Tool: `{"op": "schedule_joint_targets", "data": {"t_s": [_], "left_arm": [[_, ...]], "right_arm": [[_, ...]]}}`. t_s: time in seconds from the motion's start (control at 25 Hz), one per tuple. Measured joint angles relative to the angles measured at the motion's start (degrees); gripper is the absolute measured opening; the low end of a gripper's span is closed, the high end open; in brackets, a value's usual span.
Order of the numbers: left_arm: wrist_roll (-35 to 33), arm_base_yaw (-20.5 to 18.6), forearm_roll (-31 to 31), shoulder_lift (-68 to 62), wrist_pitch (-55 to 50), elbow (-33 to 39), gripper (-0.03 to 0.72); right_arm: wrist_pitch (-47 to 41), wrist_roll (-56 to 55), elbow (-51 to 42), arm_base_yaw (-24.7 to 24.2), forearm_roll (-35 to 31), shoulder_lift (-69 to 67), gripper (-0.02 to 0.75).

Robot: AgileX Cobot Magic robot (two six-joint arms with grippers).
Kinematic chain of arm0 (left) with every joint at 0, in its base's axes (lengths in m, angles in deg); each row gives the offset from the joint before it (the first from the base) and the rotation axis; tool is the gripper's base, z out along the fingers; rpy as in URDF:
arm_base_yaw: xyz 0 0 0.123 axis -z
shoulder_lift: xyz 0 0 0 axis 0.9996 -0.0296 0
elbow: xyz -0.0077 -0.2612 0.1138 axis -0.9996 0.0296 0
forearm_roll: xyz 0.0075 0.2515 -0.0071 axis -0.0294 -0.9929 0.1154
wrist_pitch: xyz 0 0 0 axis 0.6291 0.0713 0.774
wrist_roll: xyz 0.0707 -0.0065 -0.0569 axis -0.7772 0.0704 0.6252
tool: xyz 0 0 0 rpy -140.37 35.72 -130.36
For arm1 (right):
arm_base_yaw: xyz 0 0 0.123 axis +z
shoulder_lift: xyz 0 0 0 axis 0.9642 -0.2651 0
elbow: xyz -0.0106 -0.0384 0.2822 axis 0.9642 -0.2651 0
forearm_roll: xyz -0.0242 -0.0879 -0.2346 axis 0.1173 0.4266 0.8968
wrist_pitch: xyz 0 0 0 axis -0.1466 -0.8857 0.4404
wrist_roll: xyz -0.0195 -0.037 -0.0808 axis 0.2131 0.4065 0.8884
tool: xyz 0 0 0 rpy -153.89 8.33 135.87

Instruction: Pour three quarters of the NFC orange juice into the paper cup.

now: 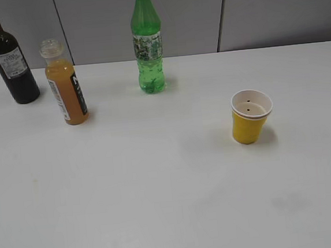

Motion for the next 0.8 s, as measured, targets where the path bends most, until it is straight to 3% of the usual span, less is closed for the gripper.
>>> {"op": "schedule_joint_targets", "data": {"t_s": [0.44, 0.8], "left_arm": [[0.0, 0.0, 0.0, 0.0, 0.0, 0.0, 0.405], [0.0, 0.0, 0.0, 0.0, 0.0, 0.0, 0.312]], "right_arm": [[0.2, 0.0, 0.1, 0.0, 0.0, 0.0, 0.608], [8.1, 0.0, 1.2, 0.0, -0.5, -3.0, 0.58]]}}
